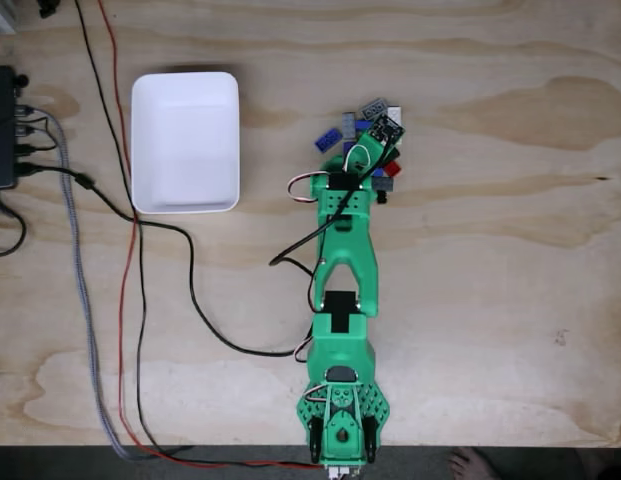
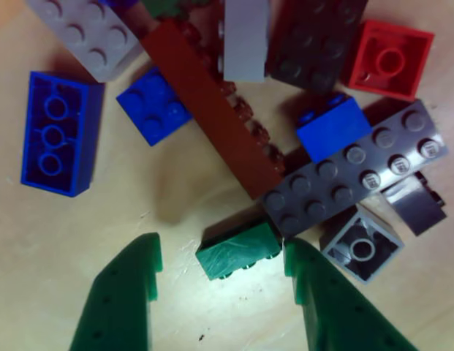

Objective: Put all lego bricks in the bin.

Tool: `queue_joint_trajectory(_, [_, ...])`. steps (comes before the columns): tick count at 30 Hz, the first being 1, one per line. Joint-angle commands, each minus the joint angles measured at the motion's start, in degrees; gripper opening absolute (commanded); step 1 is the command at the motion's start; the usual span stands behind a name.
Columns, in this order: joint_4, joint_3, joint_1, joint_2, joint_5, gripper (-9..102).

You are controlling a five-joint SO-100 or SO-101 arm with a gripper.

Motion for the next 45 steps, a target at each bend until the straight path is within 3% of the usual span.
queue_joint_trajectory(1, [-2.1, -0.8, 1.3, 1.4, -1.1, 14])
queue_joint_trajectory(6, [-3.2, 3.1, 1.8, 3.2, -2.3, 0])
queue_joint_trajectory(12, [-0.8, 13.7, -0.3, 21.1, 1.0, 0])
queue_joint_trajectory(18, [9.3, 9.0, -2.1, 35.3, 4.6, 0])
queue_joint_trajectory(19, [9.6, 8.1, -1.8, 35.5, 4.4, 4])
queue_joint_trajectory(20, [9.9, 7.6, -1.5, 35.5, 3.1, 13])
queue_joint_trajectory(23, [13.2, 9.1, -2.0, 35.9, -5.0, 21])
queue_joint_trajectory(29, [18.7, 13.4, -1.1, 26.0, -28.0, 24])
queue_joint_trajectory(34, [14.3, 13.8, 3.2, 16.9, -35.7, 24])
queue_joint_trajectory(45, [4.0, 11.2, 2.9, 9.3, -35.2, 19])
